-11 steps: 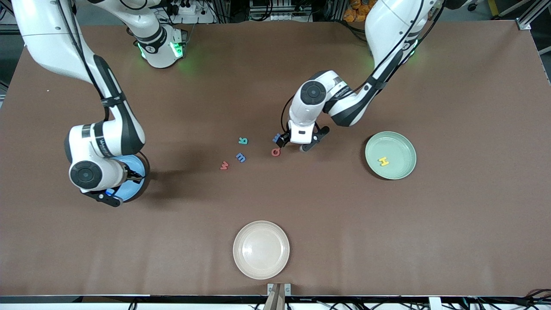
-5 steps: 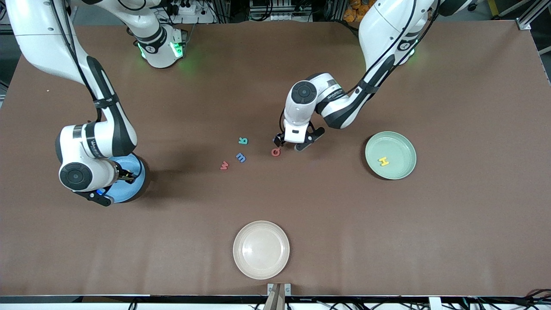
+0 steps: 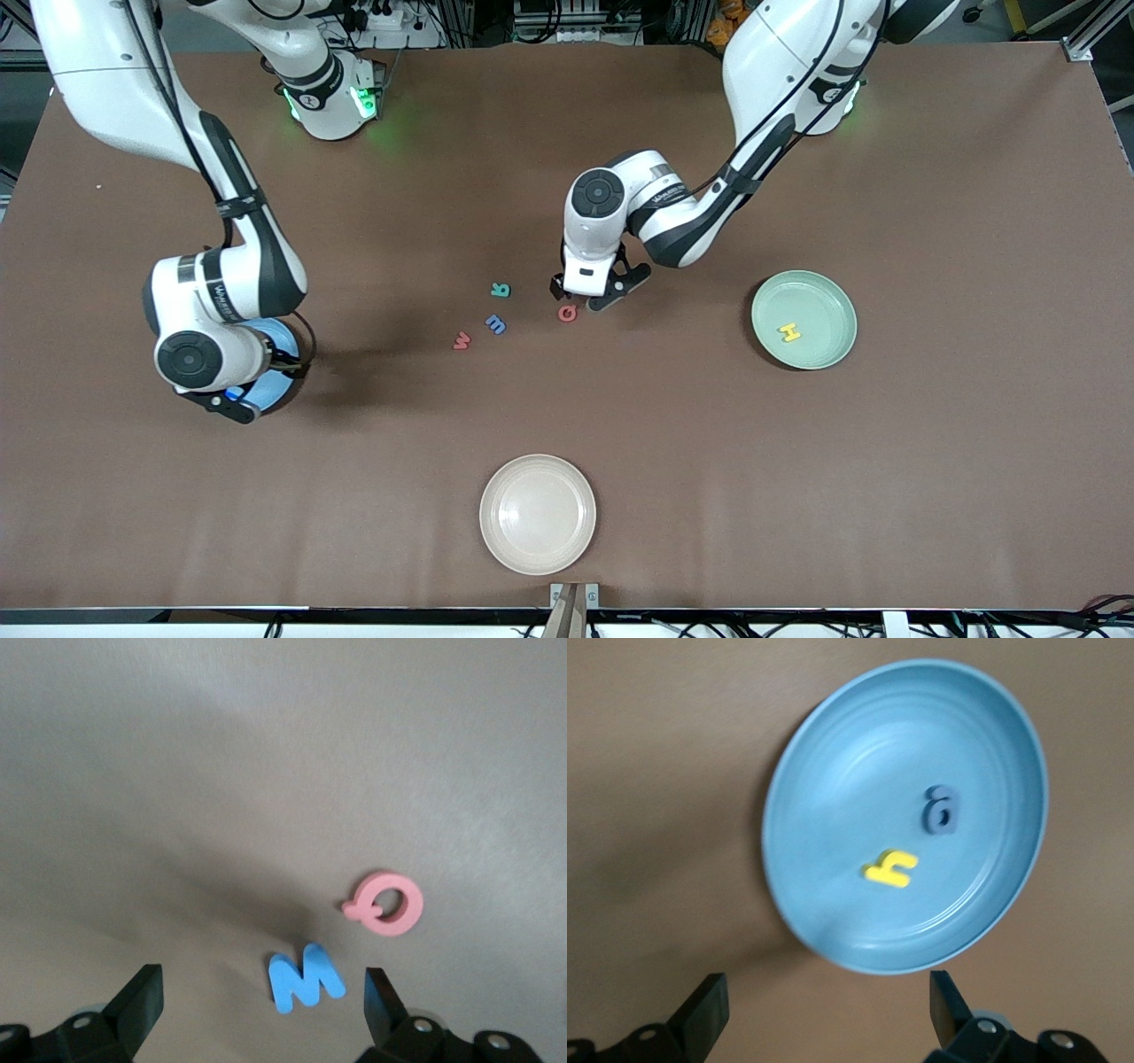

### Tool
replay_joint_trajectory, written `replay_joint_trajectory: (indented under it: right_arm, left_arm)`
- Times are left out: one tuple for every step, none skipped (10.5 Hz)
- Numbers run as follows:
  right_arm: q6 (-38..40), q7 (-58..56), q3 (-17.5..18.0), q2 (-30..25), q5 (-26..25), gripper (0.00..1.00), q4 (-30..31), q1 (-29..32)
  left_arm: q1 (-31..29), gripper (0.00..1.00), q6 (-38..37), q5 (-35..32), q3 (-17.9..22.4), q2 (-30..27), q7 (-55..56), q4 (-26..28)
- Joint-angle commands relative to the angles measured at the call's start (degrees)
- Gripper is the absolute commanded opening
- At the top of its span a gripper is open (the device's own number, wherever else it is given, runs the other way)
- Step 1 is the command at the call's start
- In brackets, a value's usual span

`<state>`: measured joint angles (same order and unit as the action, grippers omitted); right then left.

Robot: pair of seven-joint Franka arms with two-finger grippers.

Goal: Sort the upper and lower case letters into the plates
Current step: 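Lower and close the left gripper on the blue M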

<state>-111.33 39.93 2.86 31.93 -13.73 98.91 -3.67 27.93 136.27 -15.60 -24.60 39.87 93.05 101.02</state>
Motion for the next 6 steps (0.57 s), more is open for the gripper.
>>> replay_joint_trajectory:
  right_arm:
    - [-1.1, 0.9, 0.0, 0.0, 1.8, 1.00, 0.1, -0.6]
    - [-1.2, 0.9, 0.0, 0.2, 1.8, 1.00, 0.1, -0.6]
    - [-1.3, 0.9, 0.0, 0.2, 1.8, 1.00, 0.1, -0.6]
    - [-1.3, 0.9, 0.1, 0.3, 1.8, 1.00, 0.1, -0.6]
    - [-1.3, 0.9, 0.1, 0.2, 1.8, 1.00, 0.1, -0.7]
    - [-1.3, 0.9, 0.2, 0.3, 1.8, 1.00, 0.1, -0.7]
  left_arm:
    - [2.2, 1.00, -1.3, -0.5, 0.3, 3.1, 1.1, -4.3]
    - [2.2, 1.00, -1.3, -0.3, 0.5, 3.2, 1.2, -4.7]
    - [2.2, 1.00, -1.3, -0.1, 0.5, 3.6, 1.2, -6.0]
    - [2.4, 1.00, -1.3, 0.5, 0.6, 4.4, 1.3, -7.0]
    - [2.4, 1.00, -1.3, 0.5, 1.0, 5.4, 1.3, -7.1]
    - [3.3, 1.00, -1.3, 0.5, 2.3, 5.7, 1.3, -7.1]
